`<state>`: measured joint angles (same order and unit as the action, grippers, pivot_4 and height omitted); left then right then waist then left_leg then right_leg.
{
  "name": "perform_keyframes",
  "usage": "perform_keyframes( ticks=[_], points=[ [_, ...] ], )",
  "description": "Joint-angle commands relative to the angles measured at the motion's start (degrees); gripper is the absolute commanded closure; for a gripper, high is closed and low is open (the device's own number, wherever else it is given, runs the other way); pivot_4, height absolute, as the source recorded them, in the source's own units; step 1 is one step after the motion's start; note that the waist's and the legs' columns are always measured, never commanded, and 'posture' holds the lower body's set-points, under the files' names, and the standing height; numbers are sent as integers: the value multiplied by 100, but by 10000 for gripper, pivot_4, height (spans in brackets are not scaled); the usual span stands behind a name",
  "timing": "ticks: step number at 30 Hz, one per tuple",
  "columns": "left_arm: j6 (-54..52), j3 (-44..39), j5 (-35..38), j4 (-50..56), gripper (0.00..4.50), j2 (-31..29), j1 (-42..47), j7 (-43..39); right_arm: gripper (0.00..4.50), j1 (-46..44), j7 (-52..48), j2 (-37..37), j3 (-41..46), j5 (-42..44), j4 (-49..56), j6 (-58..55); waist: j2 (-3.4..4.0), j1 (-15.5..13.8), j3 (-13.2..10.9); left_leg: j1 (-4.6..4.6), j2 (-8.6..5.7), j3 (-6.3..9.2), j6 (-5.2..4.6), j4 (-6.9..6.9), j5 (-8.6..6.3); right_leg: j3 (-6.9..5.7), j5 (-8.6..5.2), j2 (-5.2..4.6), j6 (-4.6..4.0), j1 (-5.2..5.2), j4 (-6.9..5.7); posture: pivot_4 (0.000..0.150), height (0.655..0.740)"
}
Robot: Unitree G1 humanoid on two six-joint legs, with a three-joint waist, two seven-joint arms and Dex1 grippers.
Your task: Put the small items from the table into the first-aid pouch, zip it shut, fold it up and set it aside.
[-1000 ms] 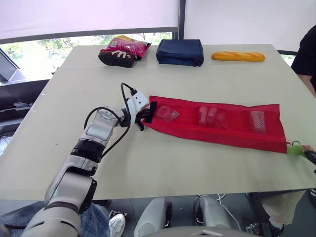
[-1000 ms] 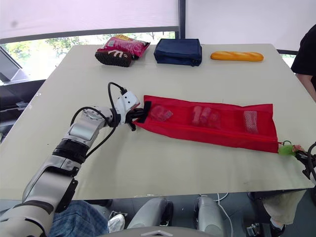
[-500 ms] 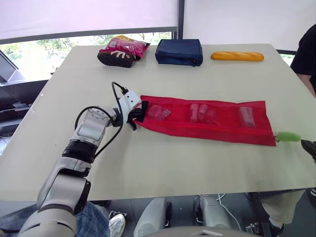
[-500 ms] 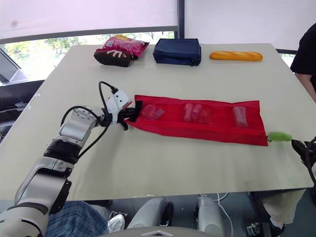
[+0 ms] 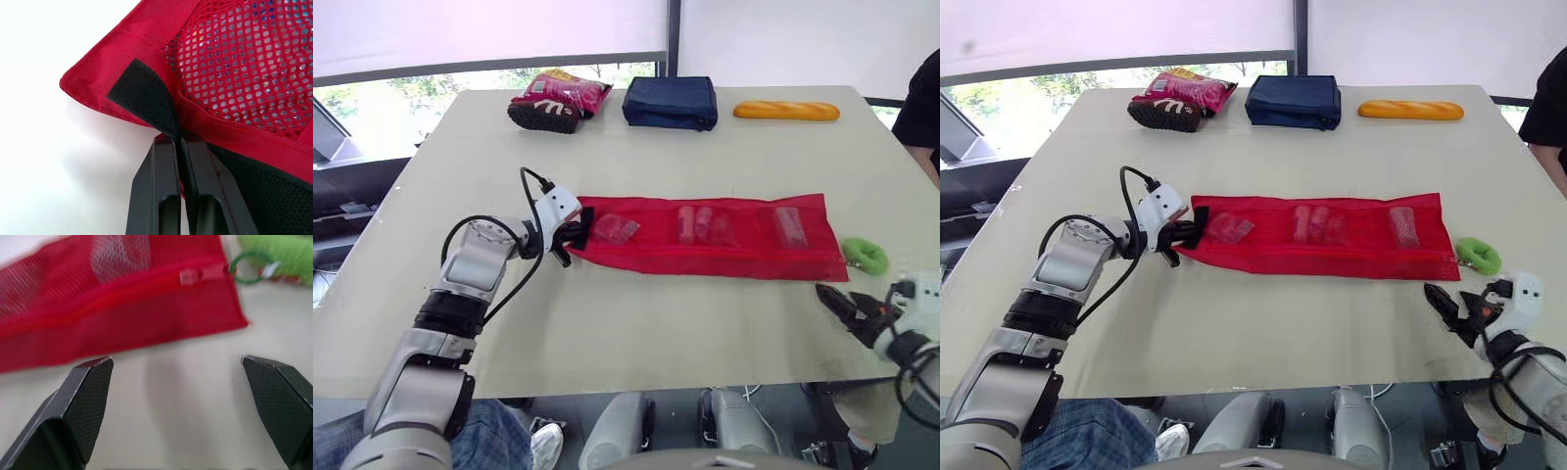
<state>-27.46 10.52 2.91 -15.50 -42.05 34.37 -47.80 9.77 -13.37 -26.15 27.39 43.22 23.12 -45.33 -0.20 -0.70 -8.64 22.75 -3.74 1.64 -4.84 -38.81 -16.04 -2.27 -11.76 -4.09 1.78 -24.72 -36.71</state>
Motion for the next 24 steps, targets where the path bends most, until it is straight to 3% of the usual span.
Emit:
perform_keyframes(
  ticks=[1,12,13,14,17,20,21,22,24],
  points=[
    [-52,-35,-118,-23,45000,-101,-35,-95,347,-207,-44,83,-138,-403,-276,545,1,-14,0,0,0,2,20,0,12,-2,0,2,-1,0,-2,1500,7395],
    [239,-118,-71,-457,45000,-57,128,-345,347,-716,-473,215,-556,-877,-1175,1069,-4,2,2,-8,1,1,27,0,16,-2,1,6,-2,2,-6,1500,7395],
    [251,-138,-53,-502,38254,-58,138,-380,5502,-728,-512,217,-590,-897,-1181,1071,-4,6,2,-9,1,2,27,0,16,-2,1,6,-2,2,-6,1500,7395],
    [398,-177,-20,-562,35985,-69,145,-464,7706,-730,-566,216,-621,-911,-1184,1073,-4,7,2,-10,1,1,27,0,16,-2,1,7,-2,2,-7,1500,7395],
    [1120,-400,121,-897,22729,-61,176,-721,21146,-666,-677,192,-708,-1010,-1181,1094,-4,7,2,-10,1,2,27,0,16,-2,1,7,-4,2,-8,1500,7395],
    [1631,-739,520,-1196,7376,-68,195,-1275,36991,-616,-724,187,-730,-1132,-1189,1139,-4,5,2,-9,1,1,27,0,16,-1,2,7,-5,1,-7,1500,7395],
    [1670,-905,741,-1325,6548,-104,278,-1542,37824,-598,-733,180,-714,-1146,-1175,1136,-5,5,1,-8,1,1,28,0,16,-1,2,6,-6,1,-7,1500,7395],
    [1728,-1050,940,-1446,703,-141,372,-1803,43922,-589,-740,178,-692,-1145,-1163,1134,-6,7,1,-7,1,1,28,0,16,-1,2,6,-6,0,-8,1500,7395],
    [1711,-1232,1210,-1577,114,-210,559,-2235,44739,-592,-755,170,-649,-1138,-1174,1138,-17,-3,-5,-7,2,2,28,0,16,-3,3,7,-7,0,-8,1500,7395]
  ],
)
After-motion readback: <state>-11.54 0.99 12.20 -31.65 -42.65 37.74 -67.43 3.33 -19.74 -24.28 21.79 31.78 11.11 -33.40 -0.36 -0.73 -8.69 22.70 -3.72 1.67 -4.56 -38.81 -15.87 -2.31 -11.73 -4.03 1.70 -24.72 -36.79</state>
